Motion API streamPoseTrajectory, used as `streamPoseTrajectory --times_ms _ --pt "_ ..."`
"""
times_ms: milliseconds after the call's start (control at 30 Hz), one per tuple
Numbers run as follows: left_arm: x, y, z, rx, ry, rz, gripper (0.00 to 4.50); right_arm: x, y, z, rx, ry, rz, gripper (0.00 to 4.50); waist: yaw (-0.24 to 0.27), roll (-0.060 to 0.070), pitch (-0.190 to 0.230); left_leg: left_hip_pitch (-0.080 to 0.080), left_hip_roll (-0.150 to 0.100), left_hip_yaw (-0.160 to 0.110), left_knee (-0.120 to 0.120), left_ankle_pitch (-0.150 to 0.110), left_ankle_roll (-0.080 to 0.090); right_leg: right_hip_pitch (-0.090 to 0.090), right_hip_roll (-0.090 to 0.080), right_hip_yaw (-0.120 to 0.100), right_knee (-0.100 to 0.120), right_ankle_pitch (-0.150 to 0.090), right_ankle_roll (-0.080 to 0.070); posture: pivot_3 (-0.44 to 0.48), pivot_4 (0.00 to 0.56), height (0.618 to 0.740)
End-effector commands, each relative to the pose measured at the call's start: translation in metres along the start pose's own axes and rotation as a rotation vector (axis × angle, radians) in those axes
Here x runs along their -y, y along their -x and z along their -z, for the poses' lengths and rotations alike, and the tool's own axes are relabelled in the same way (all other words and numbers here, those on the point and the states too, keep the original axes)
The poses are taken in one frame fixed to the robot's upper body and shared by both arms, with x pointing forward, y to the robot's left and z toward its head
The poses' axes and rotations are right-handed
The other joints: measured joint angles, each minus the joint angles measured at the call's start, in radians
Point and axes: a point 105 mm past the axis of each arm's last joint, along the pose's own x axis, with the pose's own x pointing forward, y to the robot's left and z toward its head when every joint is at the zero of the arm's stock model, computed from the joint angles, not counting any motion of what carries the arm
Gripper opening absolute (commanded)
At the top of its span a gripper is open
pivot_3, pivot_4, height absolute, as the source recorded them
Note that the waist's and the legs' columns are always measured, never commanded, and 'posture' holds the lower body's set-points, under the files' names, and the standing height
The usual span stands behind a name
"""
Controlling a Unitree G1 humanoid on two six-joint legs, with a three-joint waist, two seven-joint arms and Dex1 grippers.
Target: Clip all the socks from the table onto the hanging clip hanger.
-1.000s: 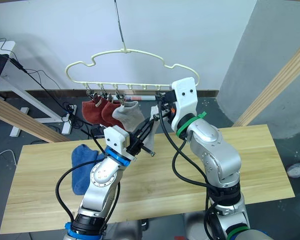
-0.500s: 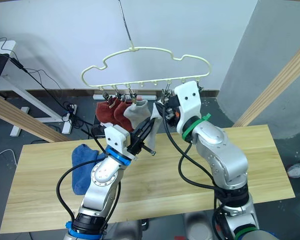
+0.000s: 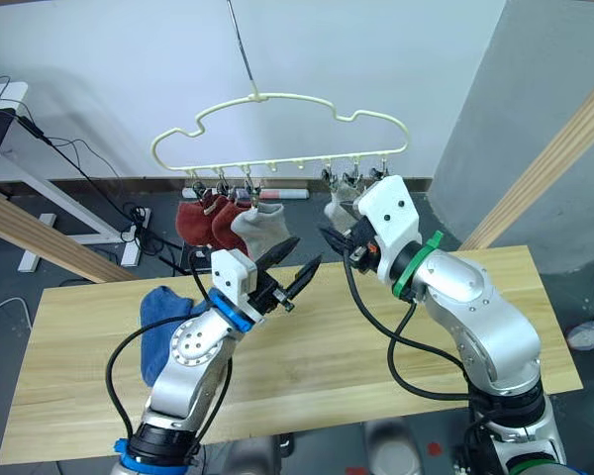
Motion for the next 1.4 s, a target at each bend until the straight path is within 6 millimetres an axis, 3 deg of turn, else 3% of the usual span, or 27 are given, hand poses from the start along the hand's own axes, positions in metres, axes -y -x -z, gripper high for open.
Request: streamPoseTrajectory --times_ms 33,467,1400 --pt "0.005 0.008 -0.026 0.038 0.004 0.114 2.37 0.010 0.003 -0.007 0.038 0.054 0.100 2.33 0.000 0.000 0.000 0.000 0.000 0.000 0.000 0.000 0.000 0.000 0.000 0.000 0.000 0.000 0.000 -0.241 0.301 0.740" --pt "-0.017 0.002 -0.069 0.029 0.009 0.204 2.37 0.029 -0.011 0.000 0.029 0.062 0.222 2.33 0.004 0.000 0.000 0.000 0.000 0.000 0.000 0.000 0.000 0.000 0.000 0.000 0.000 0.000 0.000 -0.207 0.297 0.740" --pt "-0.021 -0.004 -0.068 0.022 -0.023 0.192 2.37 0.032 -0.025 -0.008 0.101 0.107 0.264 2.33 0.004 0.000 0.000 0.000 0.000 0.000 0.001 0.000 0.000 0.000 -0.001 0.000 0.001 0.000 0.000 -0.210 0.296 0.740"
